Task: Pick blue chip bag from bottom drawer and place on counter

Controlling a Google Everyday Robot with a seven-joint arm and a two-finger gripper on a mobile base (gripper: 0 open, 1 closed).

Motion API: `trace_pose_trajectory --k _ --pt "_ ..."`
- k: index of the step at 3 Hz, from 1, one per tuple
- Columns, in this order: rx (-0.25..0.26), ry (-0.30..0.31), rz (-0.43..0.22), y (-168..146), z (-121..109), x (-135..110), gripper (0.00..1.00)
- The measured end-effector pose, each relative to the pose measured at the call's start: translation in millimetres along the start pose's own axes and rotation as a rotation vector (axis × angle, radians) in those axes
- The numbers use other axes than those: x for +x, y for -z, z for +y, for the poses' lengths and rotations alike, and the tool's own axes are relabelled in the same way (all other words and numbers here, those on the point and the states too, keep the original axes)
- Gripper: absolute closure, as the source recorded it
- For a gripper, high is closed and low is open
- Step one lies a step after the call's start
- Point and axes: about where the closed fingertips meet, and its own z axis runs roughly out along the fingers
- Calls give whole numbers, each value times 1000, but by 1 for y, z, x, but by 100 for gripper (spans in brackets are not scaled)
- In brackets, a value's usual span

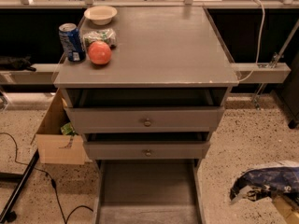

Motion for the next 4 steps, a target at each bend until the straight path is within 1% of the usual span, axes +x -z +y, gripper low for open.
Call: trace_pose_trajectory --k 1,2,3,4 --pt "-35 55 16 -13 1 -11 100" --pt "-52 156 35 -22 1 -24 100" --pt "-34 312 46 -34 0 -39 100" --pt "11 424 32 -37 -1 -44 100"
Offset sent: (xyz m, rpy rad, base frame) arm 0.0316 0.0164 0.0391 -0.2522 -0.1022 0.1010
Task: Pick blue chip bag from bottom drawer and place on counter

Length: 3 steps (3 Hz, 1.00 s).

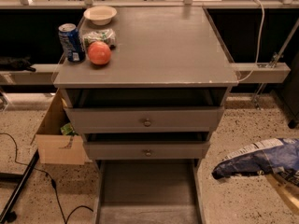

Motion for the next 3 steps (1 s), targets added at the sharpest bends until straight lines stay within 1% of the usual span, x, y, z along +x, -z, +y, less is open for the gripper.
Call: trace_pose_trajectory --k 1,2,3 --pt "70 91 -42 2 -2 -7 100" --pt "88 160 -53 2 -4 -11 100" --pt "87 160 -52 2 -4 -10 100"
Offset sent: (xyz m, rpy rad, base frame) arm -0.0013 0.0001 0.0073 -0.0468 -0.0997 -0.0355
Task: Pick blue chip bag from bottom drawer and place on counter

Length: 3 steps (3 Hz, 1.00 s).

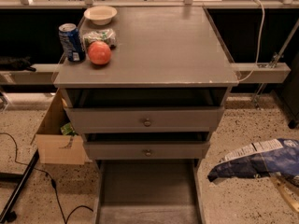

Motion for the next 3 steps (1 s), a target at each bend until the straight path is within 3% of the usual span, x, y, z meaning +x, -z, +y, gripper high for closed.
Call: trace_pose_trajectory --k 1,3 --pt "-2 21 -17 -11 -6 -12 100" --pt "-66 107 -44 -91 -32 -48 100"
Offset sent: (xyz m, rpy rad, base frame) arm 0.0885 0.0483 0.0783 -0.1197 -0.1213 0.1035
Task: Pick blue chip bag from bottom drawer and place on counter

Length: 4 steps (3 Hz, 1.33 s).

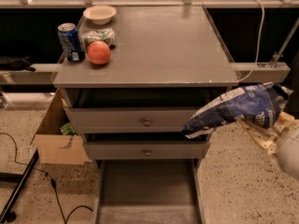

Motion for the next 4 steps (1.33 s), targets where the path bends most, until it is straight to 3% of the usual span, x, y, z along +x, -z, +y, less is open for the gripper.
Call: trace_pose_trajectory --k 1,2,3,4 --pt "-15 22 28 -48 -15 3 100" --pt "-15 22 28 -48 -15 3 100" --pt "-34 14 26 -66 -20 5 100" --pt "-77 -17 11 -102 -40 12 100"
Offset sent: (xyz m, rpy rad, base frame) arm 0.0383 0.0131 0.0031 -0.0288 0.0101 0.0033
